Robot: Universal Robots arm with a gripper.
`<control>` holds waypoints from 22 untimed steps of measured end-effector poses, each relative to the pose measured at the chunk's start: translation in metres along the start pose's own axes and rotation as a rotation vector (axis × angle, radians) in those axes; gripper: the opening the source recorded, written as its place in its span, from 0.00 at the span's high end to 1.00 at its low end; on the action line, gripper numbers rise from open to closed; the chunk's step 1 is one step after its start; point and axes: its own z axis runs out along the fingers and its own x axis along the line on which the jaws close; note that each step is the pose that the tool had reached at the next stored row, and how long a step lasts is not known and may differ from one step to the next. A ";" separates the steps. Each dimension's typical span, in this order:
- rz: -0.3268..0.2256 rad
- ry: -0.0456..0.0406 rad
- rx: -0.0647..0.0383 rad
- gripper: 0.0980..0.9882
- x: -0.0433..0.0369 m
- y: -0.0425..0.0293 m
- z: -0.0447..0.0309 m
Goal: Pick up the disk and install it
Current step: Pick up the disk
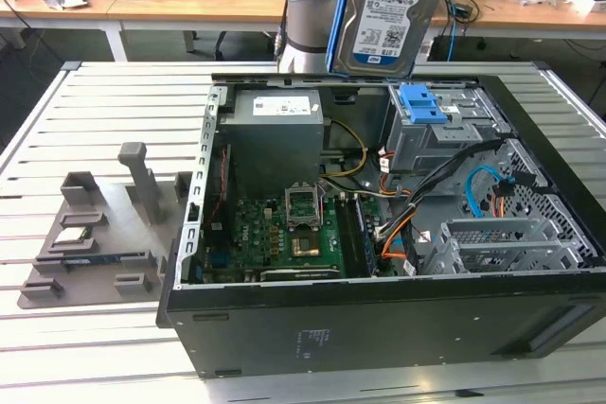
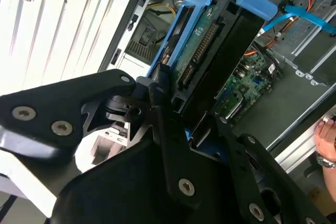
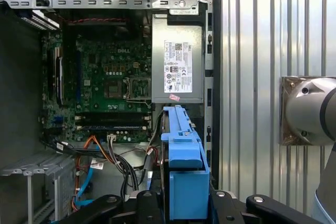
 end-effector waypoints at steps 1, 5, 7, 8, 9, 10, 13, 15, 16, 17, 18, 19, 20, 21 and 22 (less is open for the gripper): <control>0.000 0.0000 0.000 0.70 0.0000 -0.0023 0.0000; 0.000 0.0000 0.000 0.70 -0.0003 -0.0202 0.0003; 0.000 0.0001 0.000 0.70 -0.0003 -0.0268 0.0004; 0.000 0.0001 0.000 0.70 -0.0003 -0.0291 0.0005; 0.000 0.0002 0.000 0.70 -0.0004 -0.0339 0.0005; 0.000 0.0002 0.000 0.70 -0.0004 -0.0372 0.0006; 0.000 0.0000 0.000 0.70 -0.0005 -0.0467 0.0008; 0.000 0.0001 0.000 0.70 -0.0006 -0.0520 0.0009; 0.000 0.0001 0.000 0.70 -0.0006 -0.0550 0.0009; 0.000 0.0001 0.000 0.70 -0.0006 -0.0572 0.0010; 0.000 0.0001 0.000 0.70 -0.0007 -0.0597 0.0010; 0.000 0.0001 0.000 0.70 -0.0007 -0.0617 0.0011; 0.000 0.0001 0.000 0.70 -0.0007 -0.0654 0.0011; 0.000 0.0001 0.000 0.70 -0.0007 -0.0675 0.0012; 0.000 0.0000 0.000 0.70 -0.0008 -0.0708 0.0012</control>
